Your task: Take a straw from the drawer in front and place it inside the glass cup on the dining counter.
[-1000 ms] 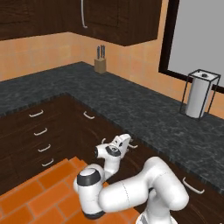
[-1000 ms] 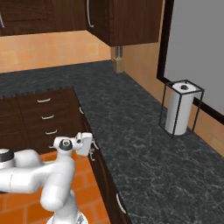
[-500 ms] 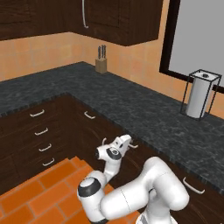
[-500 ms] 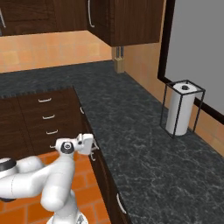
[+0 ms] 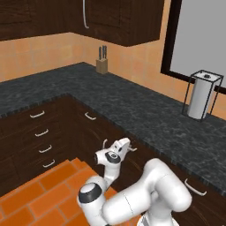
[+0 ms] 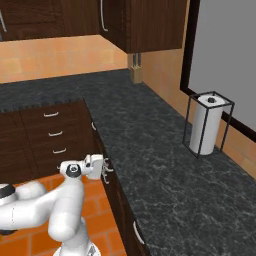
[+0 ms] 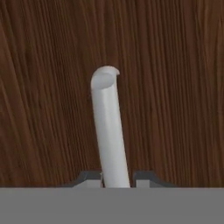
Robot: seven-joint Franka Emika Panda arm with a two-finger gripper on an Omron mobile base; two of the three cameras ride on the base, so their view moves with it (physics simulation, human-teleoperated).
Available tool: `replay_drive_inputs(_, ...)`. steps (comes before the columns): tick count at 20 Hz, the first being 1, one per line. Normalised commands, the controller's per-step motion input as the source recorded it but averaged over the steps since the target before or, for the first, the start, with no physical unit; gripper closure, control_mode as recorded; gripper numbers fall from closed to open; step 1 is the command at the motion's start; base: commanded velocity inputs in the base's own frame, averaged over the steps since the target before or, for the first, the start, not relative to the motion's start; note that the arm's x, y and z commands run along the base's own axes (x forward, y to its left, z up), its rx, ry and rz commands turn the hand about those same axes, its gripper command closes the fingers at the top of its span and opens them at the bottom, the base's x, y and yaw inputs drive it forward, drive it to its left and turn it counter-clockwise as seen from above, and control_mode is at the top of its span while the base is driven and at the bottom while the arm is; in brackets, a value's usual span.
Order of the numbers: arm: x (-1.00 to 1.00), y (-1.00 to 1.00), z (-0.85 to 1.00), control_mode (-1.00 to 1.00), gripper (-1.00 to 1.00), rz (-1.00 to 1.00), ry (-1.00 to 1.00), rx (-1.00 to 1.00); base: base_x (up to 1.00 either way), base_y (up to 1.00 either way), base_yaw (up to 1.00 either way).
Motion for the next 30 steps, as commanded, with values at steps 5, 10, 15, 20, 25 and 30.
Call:
replay_drive_inputs(5,-0.49,0.97,0.00,-1.00,1.00,0.01,0.00,0.00,0.00,0.00,0.00)
replay_drive_inputs(10,-0.49,1.00,0.00,-1.00,1.00,0.02,0.06,0.00,0.00,0.00,0.00)
replay_drive_inputs(15,-0.46,1.00,0.00,-1.00,1.00,0.04,0.10,0.00,0.00,0.00,0.00)
replay_drive_inputs(20,-0.25,0.75,0.05,-1.00,-1.00,0.03,0.24,0.09,0.00,0.00,0.00)
replay_drive_inputs(25,-0.27,0.41,0.40,-1.00,-1.00,0.02,0.39,0.32,0.00,0.00,0.00)
replay_drive_inputs(30,-0.59,0.11,0.90,-1.00,-1.00,0.02,0.16,0.42,0.00,0.00,0.00)
